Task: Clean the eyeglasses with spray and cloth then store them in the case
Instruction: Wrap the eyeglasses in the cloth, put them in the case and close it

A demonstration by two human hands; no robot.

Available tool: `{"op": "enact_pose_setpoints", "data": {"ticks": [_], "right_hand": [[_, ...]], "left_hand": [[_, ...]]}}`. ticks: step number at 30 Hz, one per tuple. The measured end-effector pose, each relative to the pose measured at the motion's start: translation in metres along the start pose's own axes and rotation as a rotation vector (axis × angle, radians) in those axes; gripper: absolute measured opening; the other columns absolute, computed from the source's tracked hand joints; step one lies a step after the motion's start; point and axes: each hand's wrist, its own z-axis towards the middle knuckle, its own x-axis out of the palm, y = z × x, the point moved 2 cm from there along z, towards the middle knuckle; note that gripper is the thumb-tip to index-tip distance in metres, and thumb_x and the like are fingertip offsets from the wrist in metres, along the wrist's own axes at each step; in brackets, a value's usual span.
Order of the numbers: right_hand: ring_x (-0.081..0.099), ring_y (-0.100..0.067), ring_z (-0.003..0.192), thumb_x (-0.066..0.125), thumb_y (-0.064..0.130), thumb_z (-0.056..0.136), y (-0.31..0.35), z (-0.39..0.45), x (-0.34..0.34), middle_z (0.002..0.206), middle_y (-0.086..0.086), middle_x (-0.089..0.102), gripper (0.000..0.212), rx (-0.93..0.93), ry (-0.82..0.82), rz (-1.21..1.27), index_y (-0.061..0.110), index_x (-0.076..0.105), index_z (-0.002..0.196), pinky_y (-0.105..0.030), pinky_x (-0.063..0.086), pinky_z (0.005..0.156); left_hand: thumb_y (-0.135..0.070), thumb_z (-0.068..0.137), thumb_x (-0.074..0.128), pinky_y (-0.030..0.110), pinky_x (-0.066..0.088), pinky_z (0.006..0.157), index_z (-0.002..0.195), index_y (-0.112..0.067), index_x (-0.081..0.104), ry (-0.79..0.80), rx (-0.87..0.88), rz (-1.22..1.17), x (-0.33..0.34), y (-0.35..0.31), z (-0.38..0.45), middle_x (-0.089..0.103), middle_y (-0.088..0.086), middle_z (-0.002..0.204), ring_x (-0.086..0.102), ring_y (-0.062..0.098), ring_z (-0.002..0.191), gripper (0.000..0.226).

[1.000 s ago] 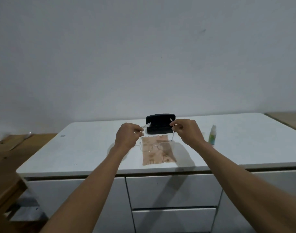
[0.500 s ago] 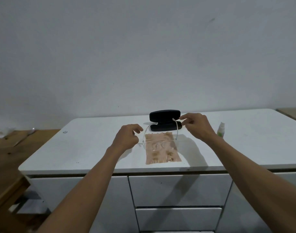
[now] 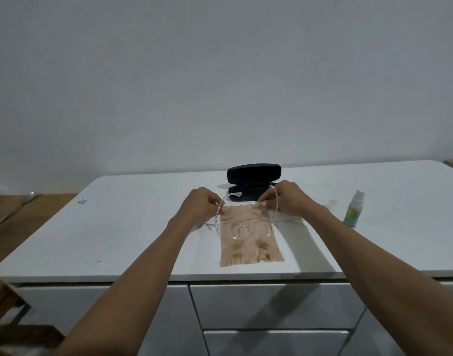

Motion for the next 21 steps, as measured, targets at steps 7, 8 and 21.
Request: {"op": "enact_pose_setpoints", "data": {"ticks": [7, 8, 21], "right_hand": [[0.065, -0.009, 0.081, 0.08, 0.02, 0.081, 0.0, 0.004, 0.003, 0.077, 0.009, 0.072, 0.021, 0.01, 0.071, -0.041, 0.032, 0.071, 0.066, -0.02, 0.044, 0.067], [0.064, -0.01, 0.079, 0.08, 0.018, 0.081, 0.001, 0.003, 0.0, 0.078, 0.006, 0.074, 0.022, 0.024, 0.079, -0.005, 0.03, 0.072, 0.065, -0.02, 0.043, 0.065], [0.056, -0.018, 0.084, 0.053, 0.005, 0.087, 0.009, -0.032, -0.02, 0.093, -0.005, 0.067, 0.029, 0.146, 0.335, 0.429, 0.014, 0.08, 0.092, -0.027, 0.045, 0.064]], "left_hand": [[-0.015, 0.08, 0.083, 0.025, 0.046, 0.066, 0.062, -0.026, 0.073, 0.06, -0.015, -0.035, 0.002, -0.001, 0.002, 0.066, -0.01, 0.063, 0.058, 0.012, 0.065, 0.023], [-0.011, 0.081, 0.083, 0.023, 0.048, 0.067, 0.065, -0.022, 0.074, 0.074, -0.016, -0.102, 0.0, -0.002, -0.001, 0.069, -0.006, 0.065, 0.061, 0.01, 0.065, 0.02], [-0.01, 0.067, 0.061, 0.033, 0.046, 0.08, 0.089, -0.019, 0.081, 0.352, 0.001, -0.253, -0.031, -0.021, -0.028, 0.076, -0.001, 0.091, 0.063, 0.015, 0.093, 0.031]]}}
